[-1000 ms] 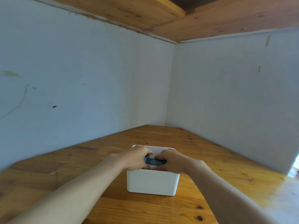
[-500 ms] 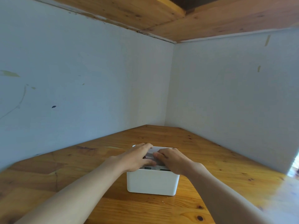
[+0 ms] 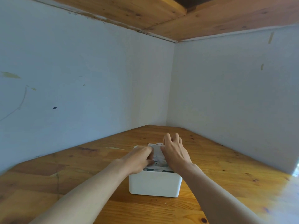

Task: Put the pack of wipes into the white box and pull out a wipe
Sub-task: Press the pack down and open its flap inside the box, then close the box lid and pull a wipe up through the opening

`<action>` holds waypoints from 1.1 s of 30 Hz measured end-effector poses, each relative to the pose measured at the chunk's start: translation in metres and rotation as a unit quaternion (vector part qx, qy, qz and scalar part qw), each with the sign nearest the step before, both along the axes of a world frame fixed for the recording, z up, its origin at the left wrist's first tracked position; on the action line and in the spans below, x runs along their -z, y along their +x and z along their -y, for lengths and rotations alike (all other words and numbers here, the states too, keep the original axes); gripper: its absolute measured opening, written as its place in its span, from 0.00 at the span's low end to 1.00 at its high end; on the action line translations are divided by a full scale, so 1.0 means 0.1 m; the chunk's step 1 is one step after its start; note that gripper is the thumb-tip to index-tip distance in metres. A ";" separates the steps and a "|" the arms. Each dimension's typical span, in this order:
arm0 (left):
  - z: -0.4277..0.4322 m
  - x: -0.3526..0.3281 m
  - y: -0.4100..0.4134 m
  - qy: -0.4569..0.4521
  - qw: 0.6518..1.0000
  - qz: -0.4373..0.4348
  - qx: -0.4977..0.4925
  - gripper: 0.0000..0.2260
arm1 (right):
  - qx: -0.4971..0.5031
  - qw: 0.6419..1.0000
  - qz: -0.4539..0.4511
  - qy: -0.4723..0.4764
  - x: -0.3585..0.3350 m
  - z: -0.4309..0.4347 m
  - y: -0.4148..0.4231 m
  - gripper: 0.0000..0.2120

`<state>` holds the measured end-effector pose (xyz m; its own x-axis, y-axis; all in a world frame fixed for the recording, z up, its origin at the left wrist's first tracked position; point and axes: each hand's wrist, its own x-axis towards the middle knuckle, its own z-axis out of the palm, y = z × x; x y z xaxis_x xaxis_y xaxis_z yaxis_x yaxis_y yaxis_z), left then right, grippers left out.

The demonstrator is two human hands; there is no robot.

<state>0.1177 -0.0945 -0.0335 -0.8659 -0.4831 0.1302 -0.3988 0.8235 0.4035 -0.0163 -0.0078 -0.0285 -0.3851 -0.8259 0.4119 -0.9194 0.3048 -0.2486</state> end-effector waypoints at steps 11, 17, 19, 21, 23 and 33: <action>0.01 -0.01 -0.03 0.029 0.999 0.018 0.041 0.11 | -0.033 0.998 -0.032 -0.044 0.07 -0.02 -0.02 0.16; 0.04 0.00 -0.03 0.031 0.998 0.024 0.040 0.13 | -0.069 0.996 0.057 0.010 0.06 -0.03 -0.07 0.14; 0.04 -0.01 -0.03 0.028 0.998 0.027 0.042 0.11 | -0.072 0.995 0.053 0.050 0.07 -0.03 -0.08 0.12; 0.02 -0.02 -0.02 0.028 0.998 0.028 0.041 0.09 | -0.080 0.994 0.045 0.057 0.08 -0.05 -0.07 0.10; 0.02 -0.02 -0.02 0.027 0.998 0.025 0.043 0.09 | -0.083 0.995 0.042 0.046 0.07 -0.07 -0.05 0.09; -0.04 -0.06 -0.01 0.011 0.999 0.029 0.029 0.13 | -0.069 0.997 0.028 0.010 0.09 -0.08 -0.03 0.07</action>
